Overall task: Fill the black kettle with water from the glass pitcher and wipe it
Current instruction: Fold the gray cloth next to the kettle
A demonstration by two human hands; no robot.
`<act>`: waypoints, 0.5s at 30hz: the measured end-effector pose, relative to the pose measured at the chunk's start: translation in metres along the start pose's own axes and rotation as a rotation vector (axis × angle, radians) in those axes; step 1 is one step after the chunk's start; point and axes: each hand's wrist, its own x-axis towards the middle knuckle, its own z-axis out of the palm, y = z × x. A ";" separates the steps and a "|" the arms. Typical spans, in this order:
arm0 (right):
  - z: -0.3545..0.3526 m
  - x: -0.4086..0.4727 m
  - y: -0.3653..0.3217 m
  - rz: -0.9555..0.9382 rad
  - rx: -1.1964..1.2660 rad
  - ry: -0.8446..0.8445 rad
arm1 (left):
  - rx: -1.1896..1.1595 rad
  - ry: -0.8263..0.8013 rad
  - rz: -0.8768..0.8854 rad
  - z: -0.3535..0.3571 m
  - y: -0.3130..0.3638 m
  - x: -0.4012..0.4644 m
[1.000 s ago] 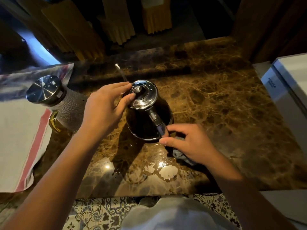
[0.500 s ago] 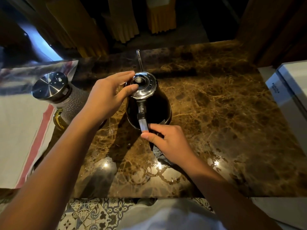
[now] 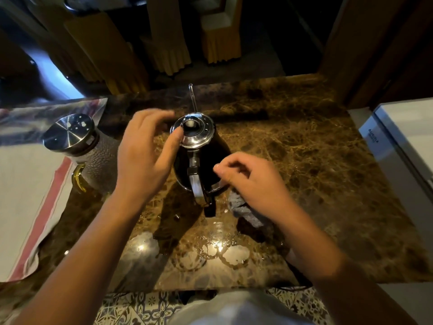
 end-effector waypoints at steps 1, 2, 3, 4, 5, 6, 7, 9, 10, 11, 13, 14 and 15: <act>-0.007 0.001 -0.008 0.003 0.040 0.016 | -0.009 0.003 0.031 -0.003 0.007 -0.008; -0.012 0.001 -0.015 -0.002 0.065 0.033 | -0.025 -0.030 0.064 -0.005 0.013 -0.015; -0.016 0.002 -0.021 -0.011 0.078 0.058 | -0.065 -0.087 0.087 -0.007 0.021 -0.022; -0.018 0.003 -0.027 -0.022 0.085 0.097 | -0.133 -0.151 0.092 -0.008 0.029 -0.029; -0.018 0.004 -0.032 -0.032 0.090 0.144 | -0.209 -0.202 0.092 -0.008 0.037 -0.036; -0.018 0.005 -0.037 -0.045 0.096 0.189 | -0.266 -0.230 0.094 -0.007 0.045 -0.041; -0.016 0.005 -0.040 -0.060 0.102 0.227 | -0.295 -0.240 0.095 -0.005 0.051 -0.046; -0.012 0.002 -0.045 -0.072 0.132 0.259 | -0.310 -0.215 0.098 0.000 0.061 -0.052; -0.011 0.000 -0.046 -0.073 0.156 0.259 | -0.315 -0.191 0.092 0.003 0.064 -0.054; -0.009 -0.002 -0.047 -0.075 0.183 0.255 | -0.325 -0.166 0.085 0.006 0.067 -0.055; -0.010 -0.009 -0.050 -0.060 0.234 0.245 | -0.371 -0.130 0.067 0.009 0.070 -0.056; -0.013 -0.013 -0.051 -0.045 0.252 0.223 | -0.409 -0.118 0.048 0.009 0.072 -0.057; -0.016 -0.017 -0.052 -0.036 0.260 0.179 | -0.460 -0.111 0.013 0.008 0.074 -0.057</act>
